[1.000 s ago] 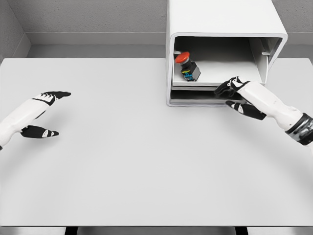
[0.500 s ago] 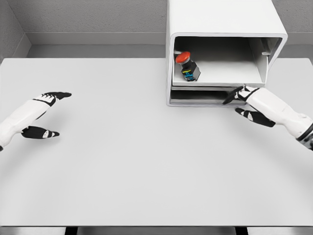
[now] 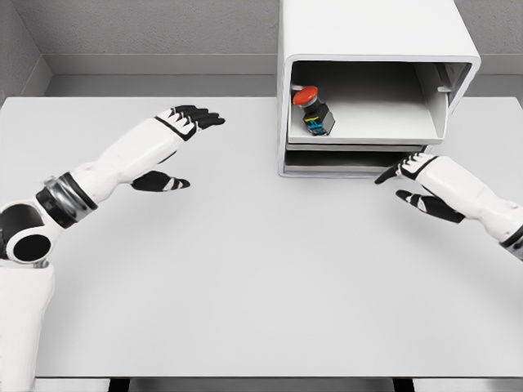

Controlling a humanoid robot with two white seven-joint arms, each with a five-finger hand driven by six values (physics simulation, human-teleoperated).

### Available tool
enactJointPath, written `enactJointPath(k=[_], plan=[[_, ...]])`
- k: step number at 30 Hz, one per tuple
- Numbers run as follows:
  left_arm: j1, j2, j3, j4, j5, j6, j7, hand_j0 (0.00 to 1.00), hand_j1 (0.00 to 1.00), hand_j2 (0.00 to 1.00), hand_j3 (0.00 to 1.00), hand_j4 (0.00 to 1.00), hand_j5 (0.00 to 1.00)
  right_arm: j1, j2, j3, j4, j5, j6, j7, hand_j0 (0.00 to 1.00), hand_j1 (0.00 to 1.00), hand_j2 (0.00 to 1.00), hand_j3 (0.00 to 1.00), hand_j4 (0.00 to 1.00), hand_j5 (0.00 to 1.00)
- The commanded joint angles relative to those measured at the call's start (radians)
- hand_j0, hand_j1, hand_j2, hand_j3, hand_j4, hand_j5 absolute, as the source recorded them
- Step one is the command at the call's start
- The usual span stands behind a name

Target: Slide open multi-storey tabletop storage cabinets and put open load switch and slide close multi-storey tabletop storage cabinets

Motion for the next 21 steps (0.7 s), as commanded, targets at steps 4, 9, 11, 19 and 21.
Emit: enactJointPath(k=[4,9,11,19,21], plan=[[-0.028,-0.11,-0.093,-0.028,-0.108,0.002,0.0,1.0,1.0,1.0,1.0,1.0,1.0,0.025,-0.022,-0.037,-0.001,-0.003,0.001,-0.024,0.62,0.62,0.62,0.62,0.62,0.62],[-0.046,-0.133,-0.126,-0.04,-0.152,0.002,0.0,1.0,1.0,1.0,1.0,1.0,1.0,0.031,-0.037,-0.043,0.002,-0.005,0.001,-0.027,0.62,0.62,0.62,0.62,0.62,0.62],[-0.048,-0.136,-0.142,-0.041,-0.16,0.002,0.0,1.0,1.0,1.0,1.0,1.0,1.0,0.031,-0.039,-0.043,0.002,-0.005,0.001,-0.027,0.63,0.63,0.63,0.63,0.63,0.63],[-0.091,-0.201,-0.201,0.008,-0.255,0.002,0.0,1.0,1.0,1.0,1.0,1.0,1.0,0.032,-0.045,-0.043,0.01,-0.005,0.001,-0.03,0.63,0.63,0.63,0.63,0.63,0.63],[-0.091,-0.201,-0.208,0.014,-0.267,0.002,0.0,1.0,1.0,1.0,1.0,1.0,1.0,0.051,-0.057,-0.045,0.012,0.0,0.001,-0.07,0.63,0.63,0.63,0.63,0.63,0.63]])
